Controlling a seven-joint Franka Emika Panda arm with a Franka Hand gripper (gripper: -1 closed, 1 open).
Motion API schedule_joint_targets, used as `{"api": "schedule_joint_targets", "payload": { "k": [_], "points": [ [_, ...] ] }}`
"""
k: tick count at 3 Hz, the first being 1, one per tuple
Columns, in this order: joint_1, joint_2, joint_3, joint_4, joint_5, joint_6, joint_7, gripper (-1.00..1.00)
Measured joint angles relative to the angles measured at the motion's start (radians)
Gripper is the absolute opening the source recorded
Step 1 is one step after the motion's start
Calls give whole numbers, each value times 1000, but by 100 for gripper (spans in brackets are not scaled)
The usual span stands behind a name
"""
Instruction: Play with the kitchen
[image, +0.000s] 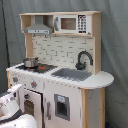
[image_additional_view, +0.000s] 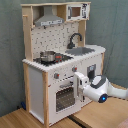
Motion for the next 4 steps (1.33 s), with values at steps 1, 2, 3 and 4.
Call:
{"api": "schedule_joint_targets", "payload": {
  "k": [1,2,3,4],
  "points": [
    [70,15,15,-16,1,-74,4,-100],
    [125,35,33,-16,14,-155,5,-100],
    [154,49,49,2,56,-238,2,-100],
    [176,76,69,30,79,-329,-10,-100]
  ]
}}
